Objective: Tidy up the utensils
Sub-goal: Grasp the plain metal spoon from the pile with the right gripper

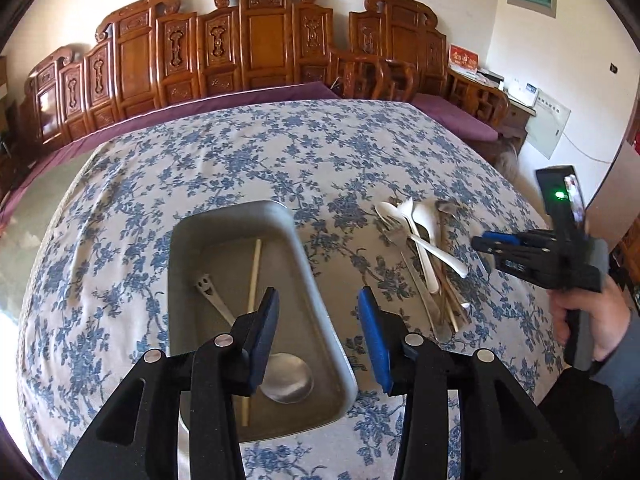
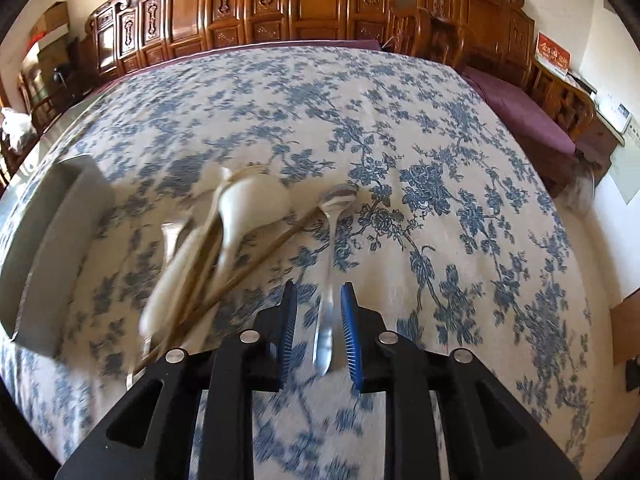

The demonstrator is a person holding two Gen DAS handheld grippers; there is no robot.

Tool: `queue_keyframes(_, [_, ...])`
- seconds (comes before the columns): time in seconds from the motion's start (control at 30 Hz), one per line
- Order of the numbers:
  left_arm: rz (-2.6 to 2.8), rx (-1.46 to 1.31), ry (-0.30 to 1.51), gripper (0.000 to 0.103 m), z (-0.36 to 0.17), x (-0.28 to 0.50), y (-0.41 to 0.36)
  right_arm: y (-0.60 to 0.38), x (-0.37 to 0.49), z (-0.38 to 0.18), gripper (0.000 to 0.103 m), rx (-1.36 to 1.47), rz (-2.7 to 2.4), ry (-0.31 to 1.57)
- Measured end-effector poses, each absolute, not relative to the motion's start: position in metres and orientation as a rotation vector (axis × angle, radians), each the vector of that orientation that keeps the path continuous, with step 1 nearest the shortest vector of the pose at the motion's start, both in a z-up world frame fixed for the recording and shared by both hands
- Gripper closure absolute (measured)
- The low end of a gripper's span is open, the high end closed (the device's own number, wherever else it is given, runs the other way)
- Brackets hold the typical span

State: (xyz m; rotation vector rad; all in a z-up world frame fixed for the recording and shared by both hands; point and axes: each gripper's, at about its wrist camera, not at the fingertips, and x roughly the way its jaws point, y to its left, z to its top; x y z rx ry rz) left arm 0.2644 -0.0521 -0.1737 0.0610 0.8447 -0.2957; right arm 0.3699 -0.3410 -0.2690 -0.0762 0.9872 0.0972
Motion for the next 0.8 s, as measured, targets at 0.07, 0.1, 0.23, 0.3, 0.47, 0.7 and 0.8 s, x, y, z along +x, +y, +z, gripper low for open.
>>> queue_keyframes(0.07, [-0.295, 0.064, 0.848, 0.064, -0.176, 0.265, -0.058, -0.341, 0.378, -0.276, 0.078, -0.086, 0.096, 0.988])
queue_keyframes(0.1, [-0.294, 0.065, 0.85, 0.064, -0.177, 0.265, -0.061, -0.342, 0.382, -0.278, 0.078, -0.09, 0.097, 0.994])
queue_keyframes(0.23, [-0.301, 0.074, 0.857, 0.064, -0.18, 0.268, -0.075, -0.343, 0.395, -0.28, 0.078, -0.137, 0.088, 0.988])
queue_keyframes(0.3, [-0.306, 0.083, 0.858, 0.064, -0.181, 0.269, -0.082, -0.347, 0.398, -0.28, 0.081, -0.117, 0.108, 0.987])
queue_keyframes(0.47, [-0.315, 0.087, 0.873, 0.064, -0.184, 0.271, -0.096, -0.353, 0.393, -0.281, 0.097, -0.133, 0.133, 0.983])
queue_keyframes(0.7, [-0.316, 0.138, 0.902, 0.064, -0.191, 0.276, -0.118, -0.365, 0.391, -0.28, 0.097, -0.068, 0.154, 0.997])
queue_keyframes(0.8, [-0.33, 0.118, 0.929, 0.064, -0.198, 0.286, -0.126, -0.366, 0.391, -0.28, 0.098, -0.071, 0.157, 0.995])
